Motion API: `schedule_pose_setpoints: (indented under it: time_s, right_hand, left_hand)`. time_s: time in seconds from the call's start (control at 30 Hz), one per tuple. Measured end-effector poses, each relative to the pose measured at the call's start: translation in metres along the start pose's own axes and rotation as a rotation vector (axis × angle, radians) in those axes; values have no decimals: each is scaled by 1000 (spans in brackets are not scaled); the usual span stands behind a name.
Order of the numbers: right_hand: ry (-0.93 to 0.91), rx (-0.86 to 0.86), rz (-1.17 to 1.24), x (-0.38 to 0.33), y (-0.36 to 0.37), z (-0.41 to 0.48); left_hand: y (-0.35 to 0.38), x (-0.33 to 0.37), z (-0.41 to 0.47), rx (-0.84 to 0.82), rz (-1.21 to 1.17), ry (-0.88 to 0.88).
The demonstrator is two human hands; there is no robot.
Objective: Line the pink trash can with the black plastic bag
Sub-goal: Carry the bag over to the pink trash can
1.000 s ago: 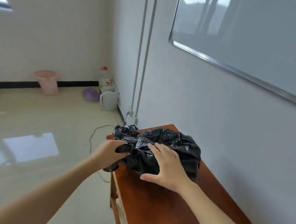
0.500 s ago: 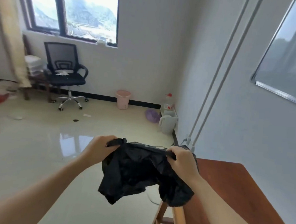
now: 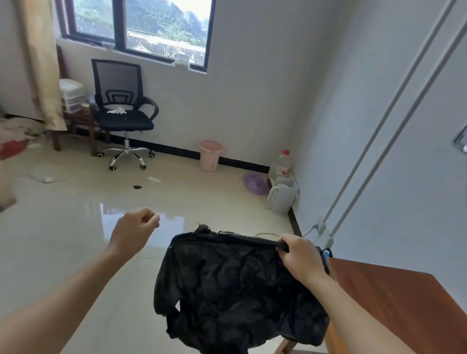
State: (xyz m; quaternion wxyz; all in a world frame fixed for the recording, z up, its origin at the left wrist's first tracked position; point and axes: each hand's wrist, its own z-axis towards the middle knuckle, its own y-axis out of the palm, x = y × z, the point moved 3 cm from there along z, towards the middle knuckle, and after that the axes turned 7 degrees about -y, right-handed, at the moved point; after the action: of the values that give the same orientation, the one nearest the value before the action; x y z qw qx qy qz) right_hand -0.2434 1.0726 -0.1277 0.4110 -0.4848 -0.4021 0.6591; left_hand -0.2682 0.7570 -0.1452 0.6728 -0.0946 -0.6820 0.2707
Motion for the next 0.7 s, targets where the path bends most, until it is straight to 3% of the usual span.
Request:
schedule_pose_setpoints:
  time_s: [0.1, 0.23, 0.3, 0.53, 0.7]
  right_hand:
    - [-53, -25, -25, -14, 5, 24]
    - [-116, -25, 0, -20, 16, 71]
    - [-134, -12, 24, -10, 23, 100]
    - [-119, -12, 105, 48, 35, 207]
    - [-90, -45, 121, 82, 44, 274]
  left_hand:
    - [25, 21, 3, -57, 70, 147]
    - [81, 43, 21, -302, 594, 539]
    - [105, 46, 41, -342, 748, 625]
    - [130, 43, 147, -153, 836, 696]
    - [134, 36, 210, -124, 758, 544]
